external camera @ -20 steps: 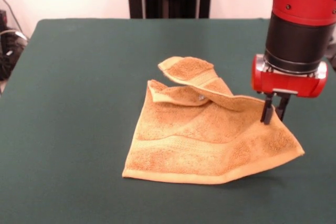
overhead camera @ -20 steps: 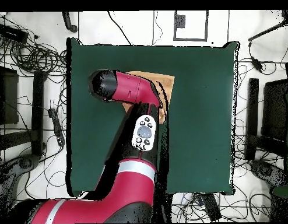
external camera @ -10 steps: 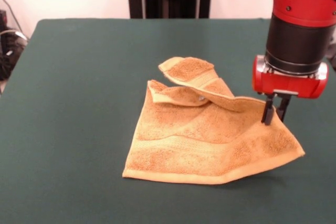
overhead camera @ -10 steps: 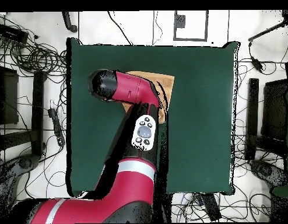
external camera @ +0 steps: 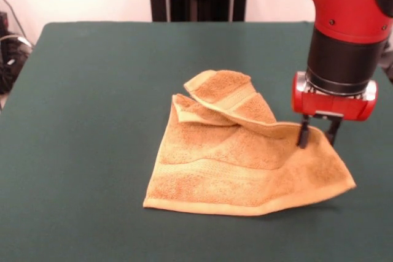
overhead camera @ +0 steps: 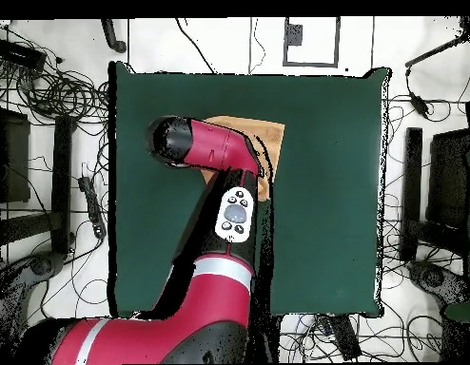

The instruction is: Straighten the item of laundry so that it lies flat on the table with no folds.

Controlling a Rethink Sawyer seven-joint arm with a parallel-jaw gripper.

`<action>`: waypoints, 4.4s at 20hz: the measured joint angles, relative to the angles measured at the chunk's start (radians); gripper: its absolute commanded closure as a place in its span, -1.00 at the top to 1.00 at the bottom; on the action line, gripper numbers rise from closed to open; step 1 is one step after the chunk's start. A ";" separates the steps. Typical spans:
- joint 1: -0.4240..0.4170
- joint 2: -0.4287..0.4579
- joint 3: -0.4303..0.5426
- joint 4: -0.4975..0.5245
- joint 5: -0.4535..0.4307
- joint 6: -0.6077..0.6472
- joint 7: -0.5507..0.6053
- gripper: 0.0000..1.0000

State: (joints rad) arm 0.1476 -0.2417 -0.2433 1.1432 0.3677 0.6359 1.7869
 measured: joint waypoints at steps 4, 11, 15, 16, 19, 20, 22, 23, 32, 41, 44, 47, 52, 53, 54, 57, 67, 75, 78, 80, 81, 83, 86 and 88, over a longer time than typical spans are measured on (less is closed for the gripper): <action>0.000 0.003 0.000 0.000 0.001 0.000 0.000 1.00; -0.001 0.007 0.000 -0.002 0.005 0.000 0.000 1.00; -0.001 0.007 0.000 -0.002 0.011 0.000 0.000 1.00; -0.001 0.007 0.000 -0.002 0.013 0.000 0.000 1.00; -0.002 0.005 0.000 -0.002 0.024 0.008 0.000 1.00; -0.002 0.004 0.000 -0.002 0.025 0.011 0.000 1.00; -0.003 0.001 0.000 -0.002 0.027 0.018 0.000 1.00; -0.006 -0.009 0.001 0.001 0.029 0.033 0.000 1.00; -0.019 -0.128 0.012 0.078 0.030 0.087 0.000 1.00; -0.053 -0.258 0.018 0.164 0.028 0.090 0.000 1.00; -0.075 -0.299 0.019 0.189 0.025 0.090 0.000 1.00; -0.097 -0.333 0.022 0.205 0.025 0.090 0.000 1.00; -0.135 -0.371 0.034 0.213 0.000 0.090 0.000 1.00; -0.141 -0.376 0.036 0.213 -0.009 0.090 0.000 1.00; -0.148 -0.381 0.041 0.212 -0.023 0.090 0.000 1.00; -0.170 -0.392 0.060 0.213 -0.068 0.090 0.000 1.00; -0.213 -0.398 0.097 0.213 -0.237 0.090 0.000 1.00; -0.261 -0.398 0.149 0.213 -0.349 0.090 0.000 1.00; -0.272 -0.400 0.160 0.213 -0.389 0.090 0.000 1.00; -0.280 -0.401 0.171 0.213 -0.409 0.090 0.000 1.00; -0.287 -0.401 0.182 0.213 -0.421 0.090 0.000 1.00; -0.307 -0.401 0.209 0.212 -0.449 0.090 0.000 1.00; -0.336 -0.401 0.250 0.213 -0.476 0.090 0.000 1.00; -0.357 -0.400 0.280 0.213 -0.494 0.090 -0.005 1.00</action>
State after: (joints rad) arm -0.2094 -0.6422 0.0367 1.3564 -0.1265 0.7260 1.7821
